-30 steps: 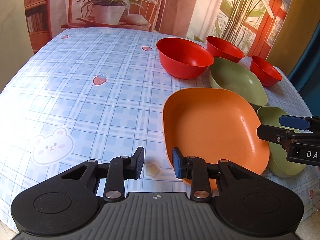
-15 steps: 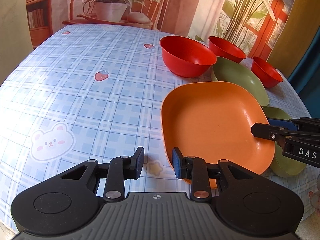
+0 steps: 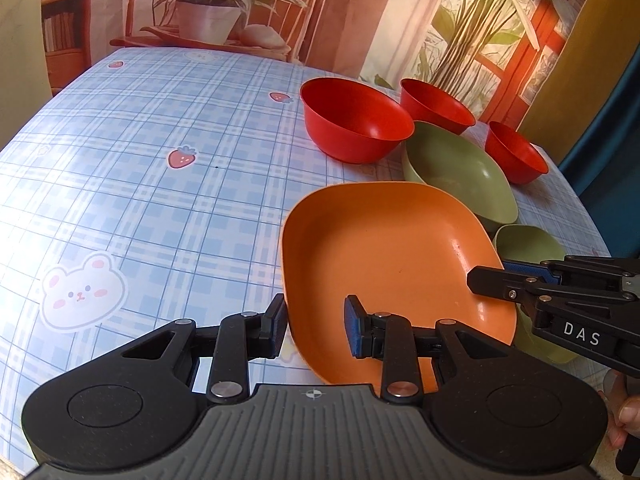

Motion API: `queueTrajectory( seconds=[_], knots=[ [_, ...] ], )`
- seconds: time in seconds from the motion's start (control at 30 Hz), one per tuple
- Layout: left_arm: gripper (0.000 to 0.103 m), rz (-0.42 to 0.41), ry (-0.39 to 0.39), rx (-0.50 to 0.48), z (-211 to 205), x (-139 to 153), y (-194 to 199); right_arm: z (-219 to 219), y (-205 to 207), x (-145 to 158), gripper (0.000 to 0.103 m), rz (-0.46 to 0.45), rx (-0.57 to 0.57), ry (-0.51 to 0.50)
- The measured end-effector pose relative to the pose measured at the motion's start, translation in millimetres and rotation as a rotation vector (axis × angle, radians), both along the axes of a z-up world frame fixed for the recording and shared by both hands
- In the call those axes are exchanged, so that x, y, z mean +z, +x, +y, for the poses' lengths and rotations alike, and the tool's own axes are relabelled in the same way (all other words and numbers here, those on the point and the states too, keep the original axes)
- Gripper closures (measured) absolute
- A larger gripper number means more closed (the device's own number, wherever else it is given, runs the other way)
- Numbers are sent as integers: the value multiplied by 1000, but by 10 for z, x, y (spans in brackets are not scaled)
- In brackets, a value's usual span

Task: Organize plates and bowls
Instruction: 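Grasp the orange plate rim with the left tool while the right tool grasps the green plate, then carry the orange plate onto the other green plate and open the left tool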

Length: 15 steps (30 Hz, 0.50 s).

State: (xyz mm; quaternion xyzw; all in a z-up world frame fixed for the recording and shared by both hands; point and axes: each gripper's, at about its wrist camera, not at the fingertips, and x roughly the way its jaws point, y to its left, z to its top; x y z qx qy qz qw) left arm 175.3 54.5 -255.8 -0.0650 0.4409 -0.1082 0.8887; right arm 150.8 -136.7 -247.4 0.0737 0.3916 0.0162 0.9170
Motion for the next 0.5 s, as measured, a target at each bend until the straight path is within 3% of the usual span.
queueTrajectory(
  seconds=[0.5],
  knots=[
    [71, -98, 54, -54, -208, 350, 41, -172, -83, 114, 90, -55, -54, 39]
  ],
)
